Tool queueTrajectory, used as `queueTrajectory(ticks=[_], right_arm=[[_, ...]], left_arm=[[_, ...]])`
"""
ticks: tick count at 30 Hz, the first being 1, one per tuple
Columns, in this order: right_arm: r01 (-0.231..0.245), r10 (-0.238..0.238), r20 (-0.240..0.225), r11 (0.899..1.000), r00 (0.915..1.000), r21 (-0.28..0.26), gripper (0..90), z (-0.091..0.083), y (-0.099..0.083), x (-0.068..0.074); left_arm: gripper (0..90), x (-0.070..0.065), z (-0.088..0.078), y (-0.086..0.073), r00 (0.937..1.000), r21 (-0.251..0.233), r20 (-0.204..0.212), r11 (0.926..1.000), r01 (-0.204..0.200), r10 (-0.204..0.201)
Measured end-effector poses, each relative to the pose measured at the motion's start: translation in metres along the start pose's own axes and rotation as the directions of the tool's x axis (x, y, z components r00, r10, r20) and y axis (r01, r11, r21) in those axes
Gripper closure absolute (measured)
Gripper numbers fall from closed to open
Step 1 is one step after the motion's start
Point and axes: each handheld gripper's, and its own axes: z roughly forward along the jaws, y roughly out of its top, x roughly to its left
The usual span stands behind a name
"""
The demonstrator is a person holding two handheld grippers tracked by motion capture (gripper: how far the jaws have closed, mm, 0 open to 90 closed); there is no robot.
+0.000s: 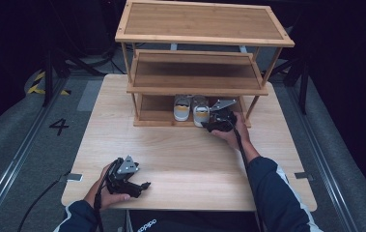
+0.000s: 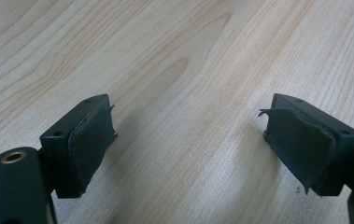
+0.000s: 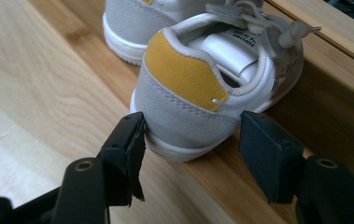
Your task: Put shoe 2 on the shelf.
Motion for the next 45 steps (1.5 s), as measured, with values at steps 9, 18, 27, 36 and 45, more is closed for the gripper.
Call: queueTrajectory(ticks=[9, 18, 27, 36, 45], right_arm=[[-0.012, 0.012, 0.027, 1.000, 0.9996, 0.000, 42.3, 0.012, 0.007, -0.005], [0.001, -0.002, 0.034, 1.000, 0.9994, 0.014, 42.2, 0.020, 0.012, -0.008], [-0.024, 0.023, 0.059, 1.000, 0.9980, 0.015, 43.2, 0.022, 0.010, -0.005], [0.010, -0.011, 0.028, 1.000, 0.9995, 0.014, 41.3, 0.000, 0.010, -0.003], [0.067, -0.066, -0.021, 0.997, 0.9976, 0.041, 40.6, -0.023, 0.004, 0.003]], left_arm=[[15.5, 0.000, 0.000, 0.000, 1.0000, 0.000, 0.000, 1.0000, -0.001, 0.001], [15.9, -0.001, 0.000, -0.001, 1.0000, -0.001, -0.002, 1.0000, 0.000, 0.000], [15.9, -0.001, 0.000, -0.001, 1.0000, -0.001, -0.004, 1.0000, 0.001, -0.001], [15.8, -0.001, 0.000, -0.001, 1.0000, 0.000, -0.004, 1.0000, 0.000, 0.000], [15.3, -0.001, 0.000, 0.000, 1.0000, 0.001, -0.001, 1.0000, -0.002, 0.002]])
